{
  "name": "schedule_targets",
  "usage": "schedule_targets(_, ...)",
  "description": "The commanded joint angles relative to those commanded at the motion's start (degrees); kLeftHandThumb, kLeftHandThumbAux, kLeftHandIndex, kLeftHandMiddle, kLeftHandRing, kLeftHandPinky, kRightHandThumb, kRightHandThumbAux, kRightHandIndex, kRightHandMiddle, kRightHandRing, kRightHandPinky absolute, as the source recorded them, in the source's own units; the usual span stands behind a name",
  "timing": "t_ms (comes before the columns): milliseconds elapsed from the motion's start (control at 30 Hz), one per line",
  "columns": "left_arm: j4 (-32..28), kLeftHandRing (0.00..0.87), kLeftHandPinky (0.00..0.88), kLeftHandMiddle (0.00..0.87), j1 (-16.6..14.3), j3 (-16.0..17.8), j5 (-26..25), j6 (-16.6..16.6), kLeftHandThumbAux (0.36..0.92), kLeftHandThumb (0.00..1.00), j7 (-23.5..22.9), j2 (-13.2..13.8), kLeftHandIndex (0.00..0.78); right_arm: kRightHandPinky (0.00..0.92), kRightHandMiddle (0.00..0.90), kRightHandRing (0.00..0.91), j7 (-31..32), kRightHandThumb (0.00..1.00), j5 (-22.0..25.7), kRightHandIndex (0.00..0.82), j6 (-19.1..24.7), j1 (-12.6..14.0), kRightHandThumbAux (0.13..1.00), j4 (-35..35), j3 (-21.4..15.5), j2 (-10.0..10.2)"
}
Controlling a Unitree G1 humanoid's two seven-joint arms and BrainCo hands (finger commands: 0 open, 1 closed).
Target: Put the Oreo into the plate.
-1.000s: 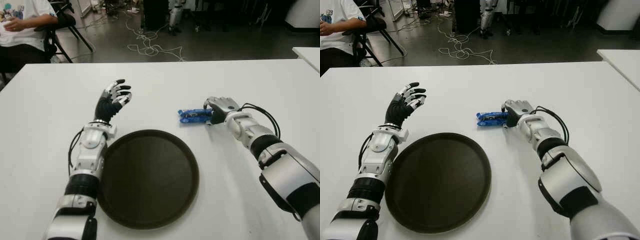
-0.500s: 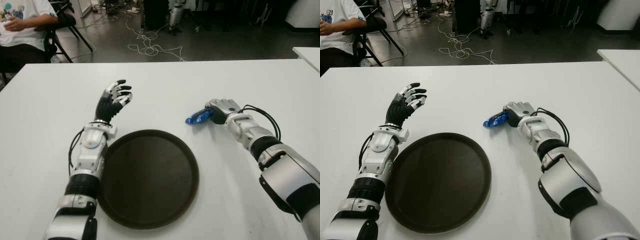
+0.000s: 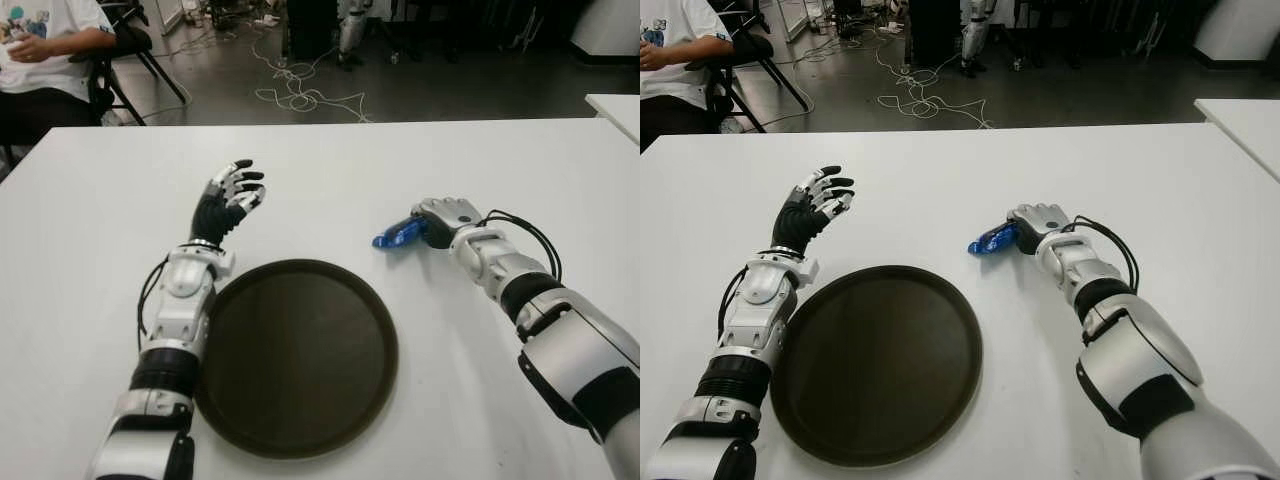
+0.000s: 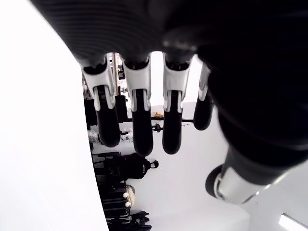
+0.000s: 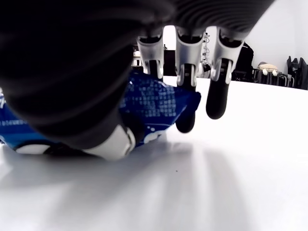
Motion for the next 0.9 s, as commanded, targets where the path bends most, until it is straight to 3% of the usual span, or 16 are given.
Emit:
schedule_targets(267,-0.1,0.273,0.283,0.29,-0.1,0.1,-0.3,0.5,0.715,0.234,0.1,-0.1,0.203,0.354,0.264,0.299,-1.2,0.665,0.0,0.4,-0.4,0.1,0.739,-0.1,0.0,0.1)
schedule_targets(433,0.2,0.27,0.277,0.286,-0.2,0.1,-0.3,0.4,0.709,0.23,0.1,-0.1,0.199,0.452,0.409,0.429,-5.1,0.679,-0.3,0.414,-1.8,0.3,0.732,-0.4,0.1,-0.2)
schedule_targets(500,0.5,0.27,0.276,0.287,-0.3,0.2,-0.5,0.3,0.712,0.239,0.0,-0.2,0.202,0.498,0.505,0.507,-7.2,0.686,-0.4,0.42,-2.2,0.4,0.731,-0.5,0.1,-0.2)
schedule_targets(700,0.7,0.272,0.281,0.289,-0.4,0.4,-0.8,0.3,0.712,0.25,-0.2,-0.2,0.201,0.549,0.592,0.579,-9.8,0.689,0.2,0.425,-2.5,0.2,0.73,-0.6,-0.5,0.1)
schedule_targets(900,0.5,0.267,0.273,0.289,-0.4,0.3,-0.7,0.4,0.723,0.248,0.0,-0.2,0.201,0.61,0.637,0.627,-11.6,0.691,2.8,0.426,-4.4,-1.2,0.73,-2.1,-3.6,0.4)
